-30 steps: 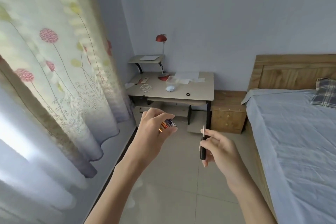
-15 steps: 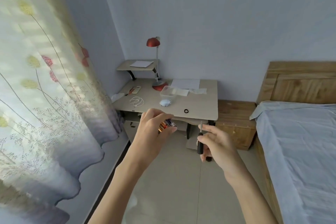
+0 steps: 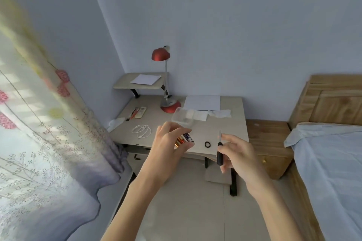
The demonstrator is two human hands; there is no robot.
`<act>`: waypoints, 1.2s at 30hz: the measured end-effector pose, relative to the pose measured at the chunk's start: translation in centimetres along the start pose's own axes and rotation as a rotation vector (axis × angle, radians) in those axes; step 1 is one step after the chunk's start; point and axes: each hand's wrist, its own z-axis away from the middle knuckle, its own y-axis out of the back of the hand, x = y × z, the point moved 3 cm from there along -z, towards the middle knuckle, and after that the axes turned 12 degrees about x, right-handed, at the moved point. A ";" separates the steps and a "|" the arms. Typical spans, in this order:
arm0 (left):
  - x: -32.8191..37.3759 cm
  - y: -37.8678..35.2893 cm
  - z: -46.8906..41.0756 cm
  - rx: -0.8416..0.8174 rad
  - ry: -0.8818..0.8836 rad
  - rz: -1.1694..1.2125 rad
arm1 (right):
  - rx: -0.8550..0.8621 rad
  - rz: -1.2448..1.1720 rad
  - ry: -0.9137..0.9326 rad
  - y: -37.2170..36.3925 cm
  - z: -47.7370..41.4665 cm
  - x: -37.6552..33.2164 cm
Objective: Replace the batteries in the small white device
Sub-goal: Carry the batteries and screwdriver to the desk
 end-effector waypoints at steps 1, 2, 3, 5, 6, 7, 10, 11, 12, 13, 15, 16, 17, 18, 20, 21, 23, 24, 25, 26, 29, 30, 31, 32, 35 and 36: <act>-0.8 -0.4 -1.6 -0.008 -0.009 0.004 | 0.011 -0.006 -0.006 -0.8 -1.7 -0.3; -1.7 -1.0 -3.2 -0.020 -0.020 0.009 | 0.025 -0.007 -0.011 -1.5 -3.3 -0.5; -2.5 -1.5 -4.7 -0.033 -0.030 0.014 | 0.038 -0.002 -0.015 -2.0 -4.7 -0.6; -4.0 -2.8 -7.4 -0.046 -0.048 0.033 | 0.055 0.010 -0.025 -3.0 -7.4 -0.4; -4.7 -3.5 -8.7 -0.047 -0.052 0.049 | 0.066 0.013 -0.029 -3.4 -8.6 -0.3; -5.3 -4.3 -9.9 -0.048 -0.053 0.062 | 0.080 0.019 -0.033 -3.6 -9.7 -0.1; -6.9 -7.1 -12.9 -0.068 -0.064 0.094 | 0.124 0.027 -0.056 -3.6 -13.0 0.3; -7.4 -8.1 -13.8 -0.078 -0.071 0.101 | 0.136 0.024 -0.062 -3.4 -14.1 0.3; -7.8 -9.3 -14.7 -0.087 -0.078 0.104 | 0.148 0.027 -0.068 -3.2 -15.3 0.4; -8.2 -10.5 -15.7 -0.092 -0.081 0.106 | 0.160 0.036 -0.075 -2.8 -16.5 0.6; -9.1 -12.9 -17.5 -0.093 -0.074 0.113 | 0.187 0.048 -0.094 -2.0 -19.4 1.3; -9.5 -14.1 -18.4 -0.089 -0.067 0.118 | 0.201 0.051 -0.107 -1.7 -20.9 1.7; -10.0 -15.3 -19.2 -0.083 -0.059 0.122 | 0.212 0.059 -0.123 -1.3 -22.5 2.2; -10.4 -16.5 -20.0 -0.077 -0.055 0.127 | 0.219 0.073 -0.137 -0.9 -24.1 2.7; -11.1 -18.8 -21.4 -0.067 -0.049 0.130 | 0.224 0.107 -0.157 -0.3 -27.0 3.8; -11.5 -20.0 -22.0 -0.063 -0.046 0.126 | 0.223 0.129 -0.165 -0.1 -28.4 4.3; -12.3 -22.5 -23.1 -0.064 -0.029 0.121 | 0.211 0.186 -0.174 0.3 -30.8 5.6; -12.7 -23.8 -23.6 -0.072 -0.020 0.117 | 0.203 0.222 -0.175 0.5 -32.0 6.3; -13.1 -25.1 -24.1 -0.085 -0.016 0.111 | 0.202 0.260 -0.175 0.7 -33.1 7.1; -13.6 -26.5 -24.5 -0.099 -0.018 0.101 | 0.207 0.294 -0.177 1.0 -34.2 8.0; -15.4 -30.5 -25.2 -0.128 -0.015 0.078 | 0.213 0.391 -0.173 1.4 -36.9 10.7; -16.0 -31.9 -25.3 -0.135 -0.008 0.075 | 0.205 0.432 -0.167 1.4 -37.7 11.7; -16.7 -33.3 -25.3 -0.144 0.002 0.073 | 0.195 0.472 -0.160 1.3 -38.5 12.8; -17.4 -34.7 -25.2 -0.159 0.012 0.073 | 0.182 0.507 -0.153 1.2 -39.3 14.1; -19.7 -38.8 -24.3 -0.207 0.014 0.077 | 0.126 0.576 -0.135 0.5 -41.2 18.3; -20.5 -40.1 -24.0 -0.225 0.020 0.077 | 0.112 0.596 -0.128 0.3 -41.7 19.7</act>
